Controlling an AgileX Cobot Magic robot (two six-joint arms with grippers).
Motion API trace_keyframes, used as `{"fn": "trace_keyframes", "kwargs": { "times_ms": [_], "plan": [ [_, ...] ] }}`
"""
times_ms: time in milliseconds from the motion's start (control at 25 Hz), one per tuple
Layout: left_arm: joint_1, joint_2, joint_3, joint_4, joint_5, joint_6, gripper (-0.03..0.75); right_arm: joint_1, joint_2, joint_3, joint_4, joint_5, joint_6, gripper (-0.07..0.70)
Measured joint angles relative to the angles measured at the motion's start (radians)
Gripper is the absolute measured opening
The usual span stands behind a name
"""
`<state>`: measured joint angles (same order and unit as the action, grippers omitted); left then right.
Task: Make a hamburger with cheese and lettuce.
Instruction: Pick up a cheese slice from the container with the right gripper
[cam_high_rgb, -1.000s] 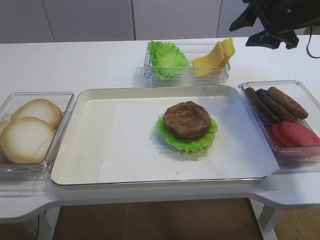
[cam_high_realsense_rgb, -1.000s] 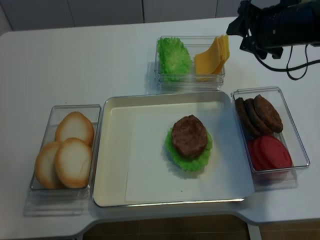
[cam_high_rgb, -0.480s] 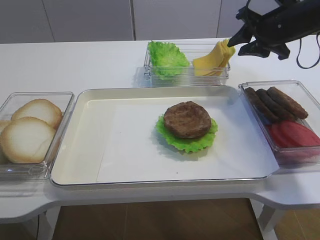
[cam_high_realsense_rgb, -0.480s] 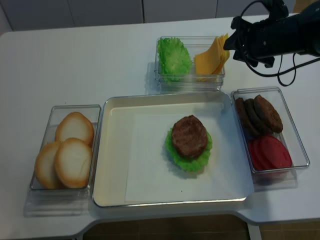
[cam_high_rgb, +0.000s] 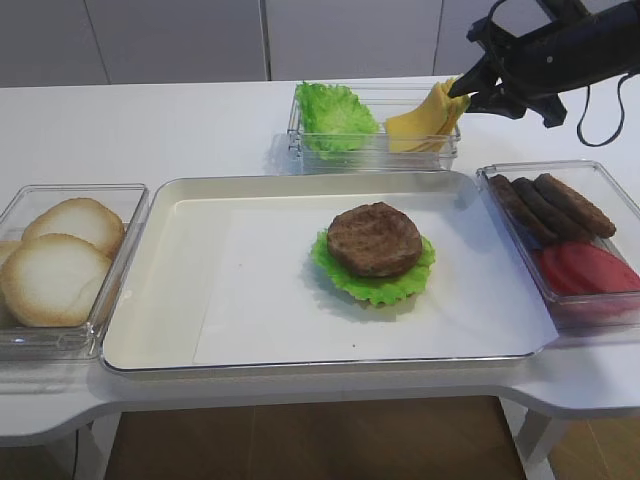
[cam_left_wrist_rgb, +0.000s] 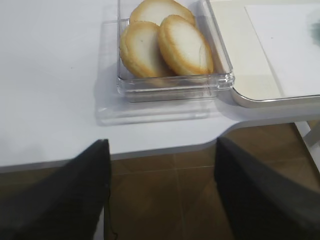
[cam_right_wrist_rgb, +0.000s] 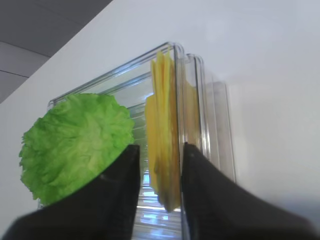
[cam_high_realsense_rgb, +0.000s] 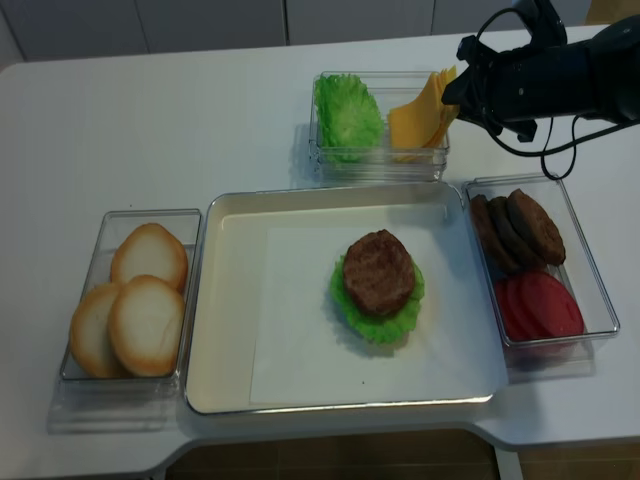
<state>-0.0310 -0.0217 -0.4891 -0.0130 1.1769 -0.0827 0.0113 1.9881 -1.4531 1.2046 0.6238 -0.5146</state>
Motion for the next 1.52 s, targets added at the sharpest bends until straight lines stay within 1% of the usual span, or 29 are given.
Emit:
{"fn": "trace_keyframes", "kwargs": {
  "times_ms": [120,360,520,1000,1160,1360,1520],
  "plan": [
    [0.000,0.000,0.000,0.000,0.000,0.000,0.476,0.000,0.000,0.000,0.001,0.000,0.000,0.211],
    [0.000,0.000,0.000,0.000,0.000,0.000,0.476,0.000,0.000,0.000,0.002,0.010,-0.018,0.123],
    [0.000,0.000,0.000,0.000,0.000,0.000,0.476,0.000,0.000,0.000,0.002,0.012,-0.020,0.086],
    [0.000,0.000,0.000,0.000,0.000,0.000,0.476,0.000,0.000,0.000,0.002,0.034,-0.022,0.073],
    [0.000,0.000,0.000,0.000,0.000,0.000,0.476,-0.017,0.000,0.000,0.002,0.055,-0.023,0.069],
    [0.000,0.000,0.000,0.000,0.000,0.000,0.476,-0.049,0.000,0.000,0.009,0.077,-0.025,0.020],
    [0.000,0.000,0.000,0.000,0.000,0.000,0.476,-0.051,0.000,0.000,0.022,0.098,-0.051,0.010]
  ]
}}
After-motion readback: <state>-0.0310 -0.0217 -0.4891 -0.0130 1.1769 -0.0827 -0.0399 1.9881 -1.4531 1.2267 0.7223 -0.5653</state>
